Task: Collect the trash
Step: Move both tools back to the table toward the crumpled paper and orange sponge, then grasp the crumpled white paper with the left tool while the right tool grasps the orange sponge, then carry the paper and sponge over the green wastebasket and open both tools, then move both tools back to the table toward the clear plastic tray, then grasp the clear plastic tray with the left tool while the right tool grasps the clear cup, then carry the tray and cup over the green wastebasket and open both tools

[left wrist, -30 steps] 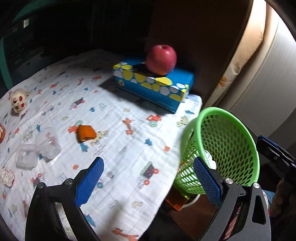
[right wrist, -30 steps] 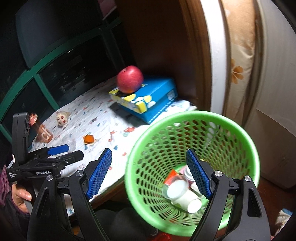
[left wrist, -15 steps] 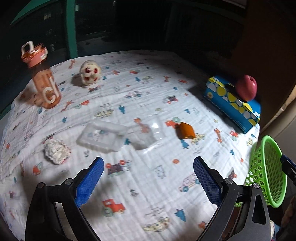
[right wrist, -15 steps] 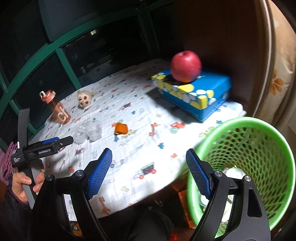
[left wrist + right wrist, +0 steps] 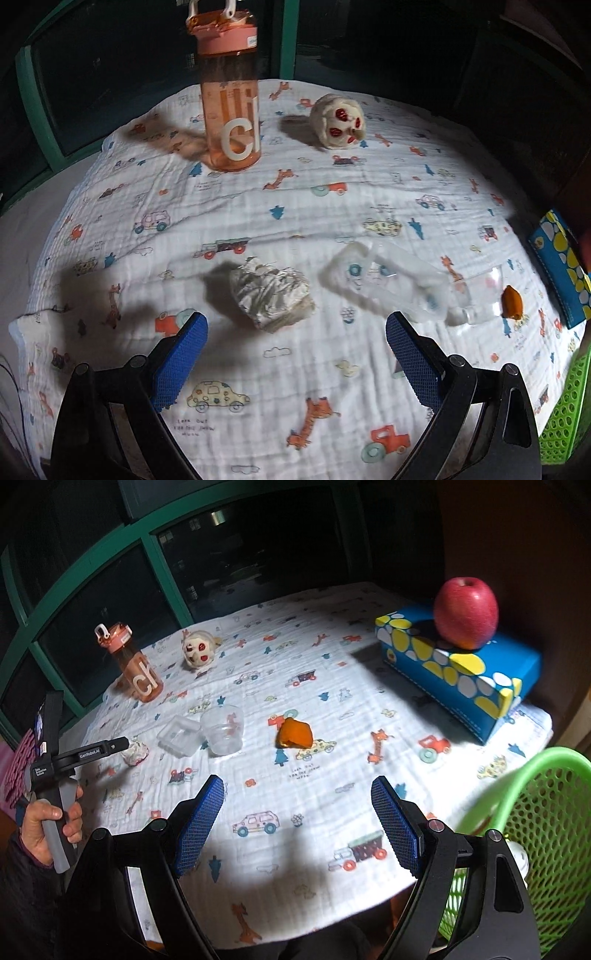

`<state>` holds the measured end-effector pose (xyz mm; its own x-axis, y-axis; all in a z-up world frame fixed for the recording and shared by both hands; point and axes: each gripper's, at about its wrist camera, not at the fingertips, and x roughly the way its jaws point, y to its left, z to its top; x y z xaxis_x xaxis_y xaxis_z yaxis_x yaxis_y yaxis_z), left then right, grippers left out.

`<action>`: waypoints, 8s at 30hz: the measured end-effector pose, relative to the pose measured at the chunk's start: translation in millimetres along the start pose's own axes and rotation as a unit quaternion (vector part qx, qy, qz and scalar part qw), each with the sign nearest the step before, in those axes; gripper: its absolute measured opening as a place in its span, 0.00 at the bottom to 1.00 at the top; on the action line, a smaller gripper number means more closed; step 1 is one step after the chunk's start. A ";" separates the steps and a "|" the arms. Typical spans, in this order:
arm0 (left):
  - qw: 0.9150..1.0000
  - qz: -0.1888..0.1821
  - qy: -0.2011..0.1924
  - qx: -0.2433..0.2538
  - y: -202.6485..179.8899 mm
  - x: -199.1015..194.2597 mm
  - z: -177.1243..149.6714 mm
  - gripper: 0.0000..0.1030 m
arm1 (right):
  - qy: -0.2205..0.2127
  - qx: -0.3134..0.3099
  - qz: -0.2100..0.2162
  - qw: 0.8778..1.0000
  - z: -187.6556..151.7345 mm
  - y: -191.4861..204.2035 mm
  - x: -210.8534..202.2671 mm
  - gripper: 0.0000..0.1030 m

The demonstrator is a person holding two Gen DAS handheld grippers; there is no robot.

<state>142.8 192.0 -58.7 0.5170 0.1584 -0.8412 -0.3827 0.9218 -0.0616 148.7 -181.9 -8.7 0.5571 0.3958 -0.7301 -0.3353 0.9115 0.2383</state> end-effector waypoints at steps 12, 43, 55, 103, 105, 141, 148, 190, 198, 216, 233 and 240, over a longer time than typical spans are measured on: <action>0.999 0.000 0.030 -0.022 19.0 41.0 6.2 0.88 | 0.046 -0.015 -0.007 0.999 21.8 12.4 83.1 0.68; 0.996 -0.067 0.049 -0.027 19.6 65.7 9.1 0.51 | 0.080 -0.034 -0.059 0.994 36.4 10.9 170.6 0.38; 0.996 -0.083 0.024 -0.017 11.6 36.1 8.4 0.46 | 0.053 -0.023 -0.047 0.997 29.7 10.4 127.3 0.29; 0.928 -0.303 0.014 0.216 -311.7 -107.5 -65.4 0.46 | 0.001 0.135 -0.168 0.976 -92.6 -153.8 -96.7 0.30; 0.923 -0.309 0.017 0.228 -323.5 -110.6 -70.6 0.46 | 0.004 0.143 -0.170 0.975 -96.4 -161.7 -99.6 0.31; 0.851 -0.362 0.096 0.367 -449.0 -123.8 -178.6 0.65 | -0.054 0.218 -0.210 0.951 -129.8 -224.6 -180.1 0.59; 0.879 -0.332 0.071 0.334 -407.4 -121.3 -153.9 0.65 | -0.059 0.198 -0.193 0.959 -118.2 -208.7 -172.3 0.63; 0.980 -0.049 0.104 -0.162 -74.0 56.2 41.1 0.81 | 0.015 -0.008 0.005 1.000 5.0 0.2 20.4 0.66; 0.974 -0.007 0.125 -0.190 -78.0 80.6 47.0 0.83 | 0.032 -0.016 0.016 0.999 9.8 5.5 43.2 0.66; 0.983 -0.032 0.099 -0.150 -73.1 70.9 50.8 0.58 | 0.061 -0.050 0.047 0.996 20.8 32.7 89.0 0.66; 0.989 -0.072 0.077 -0.102 -41.3 39.2 43.1 0.56 | 0.097 -0.060 0.089 0.989 36.4 82.0 170.8 0.66; 0.990 -0.077 0.076 -0.092 -43.4 34.4 37.5 0.55 | 0.097 -0.054 0.081 0.991 33.5 81.3 175.9 0.49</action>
<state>205.9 170.7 -64.7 0.4646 -0.0469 -0.8843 -0.4486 0.8485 -0.2807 244.8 -34.5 -96.3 0.3363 0.4976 -0.7996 -0.4936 0.8162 0.3003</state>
